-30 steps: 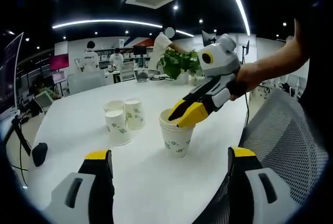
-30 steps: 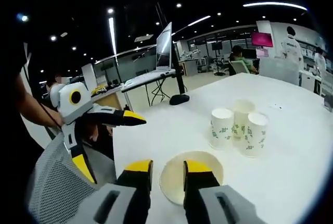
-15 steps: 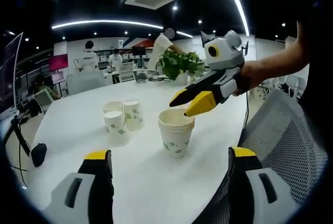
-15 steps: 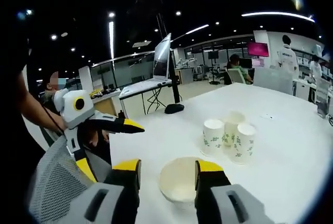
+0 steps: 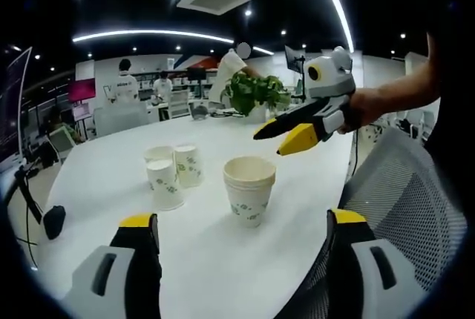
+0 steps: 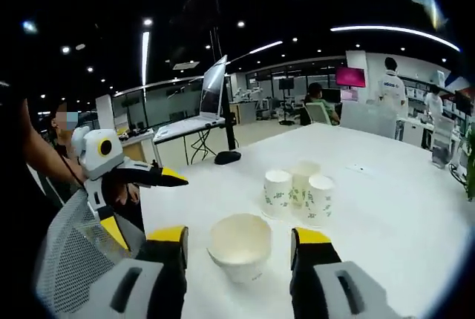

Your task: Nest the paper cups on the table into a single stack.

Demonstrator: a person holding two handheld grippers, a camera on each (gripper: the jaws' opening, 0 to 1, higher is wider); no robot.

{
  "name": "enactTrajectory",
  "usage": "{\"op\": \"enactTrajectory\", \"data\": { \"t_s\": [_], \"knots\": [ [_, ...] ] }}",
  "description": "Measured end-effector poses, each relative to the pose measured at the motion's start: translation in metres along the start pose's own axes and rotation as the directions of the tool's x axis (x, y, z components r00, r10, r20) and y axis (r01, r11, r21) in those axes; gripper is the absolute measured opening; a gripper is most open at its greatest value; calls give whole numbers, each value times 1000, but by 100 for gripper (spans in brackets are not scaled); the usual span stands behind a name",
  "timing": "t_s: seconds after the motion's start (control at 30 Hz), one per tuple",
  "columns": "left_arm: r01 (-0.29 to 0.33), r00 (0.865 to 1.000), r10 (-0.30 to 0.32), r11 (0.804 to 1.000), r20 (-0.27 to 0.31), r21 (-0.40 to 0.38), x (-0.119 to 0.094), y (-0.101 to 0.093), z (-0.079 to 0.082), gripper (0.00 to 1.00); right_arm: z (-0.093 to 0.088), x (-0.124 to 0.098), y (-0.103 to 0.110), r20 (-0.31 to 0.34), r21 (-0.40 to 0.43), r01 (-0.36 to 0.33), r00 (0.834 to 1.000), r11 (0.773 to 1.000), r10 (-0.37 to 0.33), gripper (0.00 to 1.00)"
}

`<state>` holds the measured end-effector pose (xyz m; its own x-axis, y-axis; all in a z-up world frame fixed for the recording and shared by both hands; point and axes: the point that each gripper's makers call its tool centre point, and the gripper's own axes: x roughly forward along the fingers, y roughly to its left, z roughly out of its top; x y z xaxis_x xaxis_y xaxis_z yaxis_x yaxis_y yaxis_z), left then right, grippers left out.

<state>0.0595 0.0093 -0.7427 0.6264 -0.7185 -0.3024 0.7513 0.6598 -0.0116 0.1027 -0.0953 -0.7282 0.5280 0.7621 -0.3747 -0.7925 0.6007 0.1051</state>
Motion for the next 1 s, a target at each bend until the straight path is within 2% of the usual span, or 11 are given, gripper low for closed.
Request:
{"op": "enactTrajectory", "data": {
  "t_s": [0.43,0.73,1.0],
  "knots": [
    [7,1000,-7,1000,-6,-7,1,-2,0,93,-6,-28,-20,22,17,85,996,996,-85,67],
    [0,1000,0,1000,-4,-9,1,0,1,93,-14,-48,-31,30,45,146,989,988,-147,81],
    [-3,1000,3,1000,-13,-21,3,3,2,92,-24,-61,-38,47,27,205,977,978,-206,94]
  ]
}}
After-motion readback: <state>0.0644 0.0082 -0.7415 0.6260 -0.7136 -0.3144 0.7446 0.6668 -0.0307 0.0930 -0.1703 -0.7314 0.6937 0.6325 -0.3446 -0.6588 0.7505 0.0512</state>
